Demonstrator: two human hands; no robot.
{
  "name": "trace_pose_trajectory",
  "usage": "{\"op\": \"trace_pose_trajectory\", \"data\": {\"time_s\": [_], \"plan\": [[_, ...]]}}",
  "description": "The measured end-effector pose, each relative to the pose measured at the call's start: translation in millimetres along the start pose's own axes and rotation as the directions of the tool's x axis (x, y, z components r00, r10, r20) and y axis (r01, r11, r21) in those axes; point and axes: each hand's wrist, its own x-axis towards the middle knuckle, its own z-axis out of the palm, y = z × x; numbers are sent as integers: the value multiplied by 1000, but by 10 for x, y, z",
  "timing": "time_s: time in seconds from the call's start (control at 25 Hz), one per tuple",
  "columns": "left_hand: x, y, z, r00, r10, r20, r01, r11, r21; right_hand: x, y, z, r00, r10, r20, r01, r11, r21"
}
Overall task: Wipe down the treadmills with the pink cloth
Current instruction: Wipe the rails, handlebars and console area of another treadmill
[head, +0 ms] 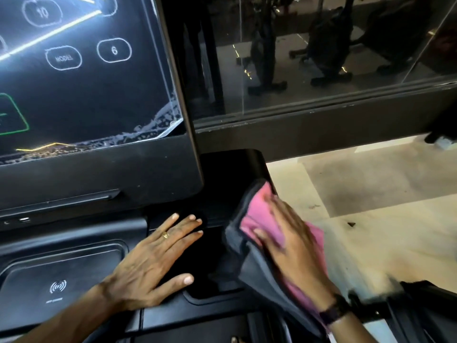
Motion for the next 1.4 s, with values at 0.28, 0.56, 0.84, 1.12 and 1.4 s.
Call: {"op": "trace_pose_trajectory", "data": {"time_s": [0.28,0.56,0.84,1.12,1.4], "plan": [[-7,-41,-4,1000,-2,0,2,1000,-11,1678,-25,197,825,565,24,-563,817,126],[-55,-42,-9,997,11,-82,-9,1000,17,645,-170,121,978,-189,84,201,961,-188],[-84,-2,-125,1000,12,-12,-9,980,201,1654,-967,549,902,428,-52,-431,894,-122],[-371,-111,-611,996,1,-87,9,993,121,1321,-1054,633,994,-32,-108,39,997,61],[-689,-135,-811,989,-118,-87,121,992,33,416,-1420,1016,945,-303,125,327,893,-308]]}}
